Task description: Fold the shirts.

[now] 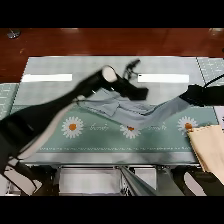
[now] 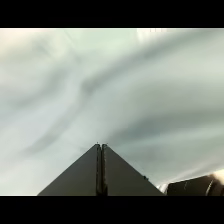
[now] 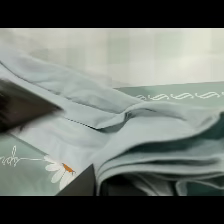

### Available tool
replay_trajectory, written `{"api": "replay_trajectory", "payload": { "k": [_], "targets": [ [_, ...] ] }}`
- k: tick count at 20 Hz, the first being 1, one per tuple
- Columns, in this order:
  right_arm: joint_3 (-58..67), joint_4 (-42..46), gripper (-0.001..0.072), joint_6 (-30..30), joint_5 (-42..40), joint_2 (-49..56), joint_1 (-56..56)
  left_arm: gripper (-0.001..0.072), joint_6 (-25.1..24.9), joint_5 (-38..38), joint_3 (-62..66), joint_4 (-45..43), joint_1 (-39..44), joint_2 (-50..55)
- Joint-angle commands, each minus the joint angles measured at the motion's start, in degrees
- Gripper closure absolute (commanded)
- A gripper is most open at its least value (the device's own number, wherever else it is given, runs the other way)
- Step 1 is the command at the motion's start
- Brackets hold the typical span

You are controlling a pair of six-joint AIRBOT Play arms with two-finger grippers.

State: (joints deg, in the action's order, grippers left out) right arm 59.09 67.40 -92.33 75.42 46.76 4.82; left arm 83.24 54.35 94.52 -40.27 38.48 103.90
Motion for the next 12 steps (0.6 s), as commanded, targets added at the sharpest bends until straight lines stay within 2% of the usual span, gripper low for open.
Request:
{"api": "replay_trajectory", "payload": {
  "k": [1, 3, 5, 8, 10, 12],
  "targets": [
    [1.3, -1.7, 0.0674, 1.2, 0.0, 2.1, -1.8, 0.0688, -0.1, 7.0, 0.7, 0.2, -14.0, -7.9],
    [5.4, -1.7, 0.0674, 1.3, -0.9, 7.1, -6.8, 0.0688, -2.9, 11.0, 0.7, -0.8, -23.2, -14.5],
    [12.4, -1.8, 0.0674, 0.7, -2.4, 14.6, -12.9, 0.0688, -3.1, 15.0, 0.7, -6.7, -32.0, -22.2],
    [25.0, -2.9, 0.0674, -0.7, -4.7, 28.6, -22.5, 0.0687, -3.1, 15.8, -0.4, -13.9, -42.8, -35.5],
    [33.7, -4.2, 0.0674, -1.4, -5.9, 38.5, -28.0, 0.0687, -4.0, 16.7, -3.0, -14.2, -47.0, -45.1],
    [42.2, -4.7, 0.0674, -2.7, -6.4, 48.1, -32.5, 0.0687, -6.7, 16.5, -8.3, -14.3, -47.6, -55.0]
  ]
}}
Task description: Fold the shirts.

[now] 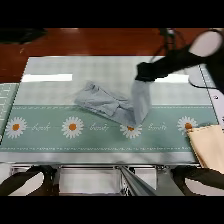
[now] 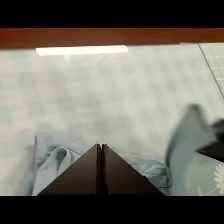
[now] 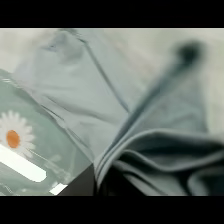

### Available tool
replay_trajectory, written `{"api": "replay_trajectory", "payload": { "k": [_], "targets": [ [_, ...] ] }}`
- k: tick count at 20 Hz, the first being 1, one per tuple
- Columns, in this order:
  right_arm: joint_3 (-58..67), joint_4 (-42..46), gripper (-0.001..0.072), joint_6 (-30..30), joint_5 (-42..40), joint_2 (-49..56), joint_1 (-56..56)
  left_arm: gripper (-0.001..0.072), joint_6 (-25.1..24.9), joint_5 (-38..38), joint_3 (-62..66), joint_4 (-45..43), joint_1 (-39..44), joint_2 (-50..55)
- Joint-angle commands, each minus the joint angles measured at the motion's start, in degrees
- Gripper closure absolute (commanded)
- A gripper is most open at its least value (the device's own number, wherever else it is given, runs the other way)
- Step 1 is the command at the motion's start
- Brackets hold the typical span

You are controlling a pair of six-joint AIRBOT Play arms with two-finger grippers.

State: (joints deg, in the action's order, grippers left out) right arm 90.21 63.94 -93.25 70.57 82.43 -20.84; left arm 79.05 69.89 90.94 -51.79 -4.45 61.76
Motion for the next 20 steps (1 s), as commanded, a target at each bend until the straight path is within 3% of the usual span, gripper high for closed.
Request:
{"api": "replay_trajectory", "payload": {
  "k": [1, 6, 10, 13, 14, 15, 16, 18, 20],
  "targets": [
    [14.7, -1.9, 0.0674, -2.2, -1.8, 16.6, -8.6, 0.0687, -2.4, 1.0, -8.2, -2.7, -4.7, -17.4],
    [25.6, -9.0, 0.0674, -3.1, -5.7, 31.9, -14.1, 0.0686, -0.1, -1.5, -31.7, -2.7, -4.7, -32.4],
    [26.7, -15.5, 0.0674, -3.4, -9.8, 36.1, -14.7, 0.0686, -0.1, -2.8, -48.5, -2.6, -4.7, -33.6],
    [26.7, -17.6, 0.0674, -3.3, -11.0, 37.0, -14.7, 0.0686, -0.4, -9.5, -57.8, -2.7, -4.7, -33.3],
    [26.7, -18.3, 0.0600, -3.2, -11.2, 37.2, -14.7, 0.0686, -0.3, -12.2, -60.8, -2.7, -4.7, -33.0],
    [26.7, -20.9, 0.0172, -2.3, -10.6, 37.5, -14.7, 0.0687, -0.3, -14.1, -63.2, -2.7, -4.7, -32.7],
    [26.7, -24.0, 0.0094, 1.3, -9.5, 37.6, -14.4, 0.0686, -0.3, -15.6, -65.3, -2.6, -4.7, -32.2],
    [26.8, -25.2, 0.0095, 3.4, -8.8, 35.5, -11.5, 0.0686, -0.3, -16.1, -67.3, -2.7, -4.7, -31.0],
    [26.7, -25.4, 0.0095, 0.1, -6.4, 30.9, -4.6, 0.0686, -0.3, -15.9, -67.3, -2.7, -4.7, -30.4]
  ]
}}
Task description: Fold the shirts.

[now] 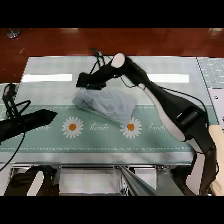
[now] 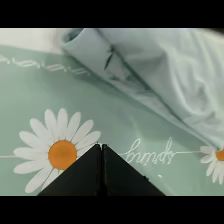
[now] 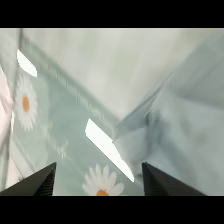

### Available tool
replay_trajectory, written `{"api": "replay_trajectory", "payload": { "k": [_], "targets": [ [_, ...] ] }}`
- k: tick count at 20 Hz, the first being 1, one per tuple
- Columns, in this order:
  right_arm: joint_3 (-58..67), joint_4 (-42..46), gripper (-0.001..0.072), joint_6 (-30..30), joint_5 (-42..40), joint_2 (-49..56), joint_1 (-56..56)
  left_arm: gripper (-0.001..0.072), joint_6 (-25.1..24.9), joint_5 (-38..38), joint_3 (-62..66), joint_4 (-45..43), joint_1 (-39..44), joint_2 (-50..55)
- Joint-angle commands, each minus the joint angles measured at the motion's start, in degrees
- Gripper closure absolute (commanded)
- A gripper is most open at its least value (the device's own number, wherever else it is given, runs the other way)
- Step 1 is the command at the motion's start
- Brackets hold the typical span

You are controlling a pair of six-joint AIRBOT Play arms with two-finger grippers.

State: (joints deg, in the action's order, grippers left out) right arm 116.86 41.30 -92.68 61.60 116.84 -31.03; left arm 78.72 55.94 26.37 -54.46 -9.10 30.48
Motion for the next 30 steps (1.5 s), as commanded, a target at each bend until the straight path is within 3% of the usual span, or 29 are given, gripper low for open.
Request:
{"api": "replay_trajectory", "payload": {
  "k": [1, 3, 6, 8, 10, 12, 13, 15, 17, 19, 23, 30],
  "targets": [
    [0.1, -2.6, 0.0096, -0.6, 5.9, -6.6, 10.1, 0.0686, 0.0, -2.0, -2.8, 0.0, 0.0, 0.8],
    [0.0, 2.3, 0.0096, 0.0, 14.3, -13.5, 18.7, 0.0686, 0.0, -2.0, -2.8, 0.0, 0.0, 0.9],
    [-2.7, 25.5, 0.0095, -1.0, 22.1, -25.3, 27.9, 0.0686, 0.0, -2.0, -2.8, 0.0, 0.0, 0.9],
    [-13.3, 37.8, 0.0095, -3.9, 20.9, -34.1, 31.6, 0.0686, 0.0, -2.0, -2.8, 0.0, 0.0, 0.9],
    [-31.3, 40.2, 0.0095, -6.3, 11.6, -43.3, 32.8, 0.0686, 0.0, -2.1, -2.8, 0.0, 0.0, 0.9],
    [-52.7, 36.4, 0.0095, -9.5, -0.2, -52.0, 32.3, 0.0686, 0.0, -2.6, -2.8, 0.3, 0.0, 0.9],
    [-62.7, 30.2, 0.0094, -10.4, -6.0, -55.5, 32.3, 0.0686, 0.0, -2.7, -2.8, 0.7, 0.0, 0.9],
    [-78.3, 14.4, 0.0085, -5.9, -17.0, -59.2, 32.3, 0.0687, 0.0, -3.0, -2.8, 2.2, 0.0, 0.9],
    [-85.0, 2.3, 0.0085, 2.4, -19.4, -57.5, 32.3, 0.0687, 0.0, -4.8, -2.8, 3.4, 0.0, 0.9],
    [-85.4, -3.7, 0.0085, 8.3, -15.4, -53.5, 30.9, 0.0687, 0.0, -6.4, -2.8, 3.5, 0.0, 0.9],
    [-84.4, -13.5, 0.0086, 14.5, -16.7, -45.4, 23.5, 0.0687, 0.2, -6.6, -2.8, 3.5, 0.0, 2.8],
    [-70.2, -15.1, 0.0089, 15.4, -15.3, -31.1, 16.9, 0.0686, 0.2, -6.5, -2.8, 5.6, 0.0, 5.9]
  ]
}}
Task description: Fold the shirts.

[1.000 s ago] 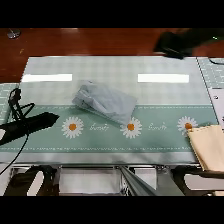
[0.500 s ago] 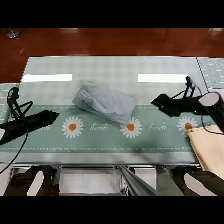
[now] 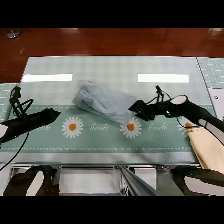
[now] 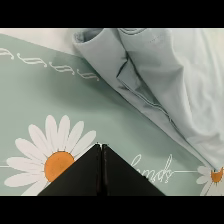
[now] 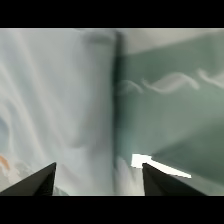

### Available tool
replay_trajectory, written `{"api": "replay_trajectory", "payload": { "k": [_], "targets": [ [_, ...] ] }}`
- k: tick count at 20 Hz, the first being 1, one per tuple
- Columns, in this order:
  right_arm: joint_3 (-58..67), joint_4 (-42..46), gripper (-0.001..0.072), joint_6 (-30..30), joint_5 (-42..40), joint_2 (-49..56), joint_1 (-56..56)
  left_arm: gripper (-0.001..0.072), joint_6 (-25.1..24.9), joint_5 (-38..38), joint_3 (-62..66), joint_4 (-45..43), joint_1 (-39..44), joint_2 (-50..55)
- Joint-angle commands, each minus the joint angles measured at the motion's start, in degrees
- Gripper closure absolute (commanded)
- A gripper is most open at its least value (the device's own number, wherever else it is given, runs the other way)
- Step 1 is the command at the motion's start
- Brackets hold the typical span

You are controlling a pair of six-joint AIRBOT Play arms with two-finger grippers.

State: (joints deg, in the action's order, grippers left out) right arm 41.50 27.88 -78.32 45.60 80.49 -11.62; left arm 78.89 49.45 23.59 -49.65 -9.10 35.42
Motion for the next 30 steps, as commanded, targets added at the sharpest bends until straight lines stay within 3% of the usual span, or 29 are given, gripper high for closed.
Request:
{"api": "replay_trajectory", "payload": {
  "k": [1, 2, 3, 4, 6, 10, 15, 19, 23, 26, 30],
  "targets": [
    [7.5, -1.5, 0.0099, 1.0, 1.9, 7.5, -3.3, 0.0687, 0.0, 0.0, 0.0, 0.8, 0.0, 1.3],
    [9.6, -1.6, 0.0119, 0.7, 3.1, 9.6, -4.0, 0.0687, 0.0, 0.0, 0.0, 0.8, 0.0, 1.7],
    [11.9, -1.6, 0.0350, 0.8, 4.8, 11.5, -4.7, 0.0686, 0.0, 0.0, 0.0, 0.8, 0.0, 1.9],
    [13.8, -1.6, 0.0678, 2.6, 6.5, 12.6, -5.0, 0.0686, 0.0, 0.0, 0.0, 1.1, 0.0, 2.1],
    [18.1, 0.5, 0.0676, 5.3, 9.4, 12.5, -5.5, 0.0686, 0.0, 0.0, 0.0, 1.7, 0.0, 2.2],
    [36.2, 20.9, 0.0675, -6.2, 15.9, 10.0, -5.1, 0.0687, -0.2, 0.0, 0.0, 1.7, 0.2, 2.2],
    [61.2, 35.1, 0.0676, -12.4, 33.0, 9.3, -3.6, 0.0686, -0.2, 0.7, 0.0, 1.7, 0.3, 2.2],
    [75.6, 37.3, 0.0675, -16.3, 42.9, 8.4, 4.8, 0.0686, -2.2, 2.3, 0.0, 1.7, 0.3, 2.2],
    [75.4, 37.8, 0.0675, -20.5, 49.3, 2.5, 16.9, 0.0686, 1.7, 2.8, 0.0, 4.4, 0.2, 2.2],
    [75.4, 45.2, 0.0675, -21.8, 59.3, -1.3, 26.0, 0.0686, 0.7, 2.1, 0.0, 6.0, 0.2, 2.2],
    [65.1, 47.4, 0.0675, -23.5, 60.8, -11.8, 37.4, 0.0686, -1.3, 0.3, 0.0, 6.0, 0.2, 2.2]
  ]
}}
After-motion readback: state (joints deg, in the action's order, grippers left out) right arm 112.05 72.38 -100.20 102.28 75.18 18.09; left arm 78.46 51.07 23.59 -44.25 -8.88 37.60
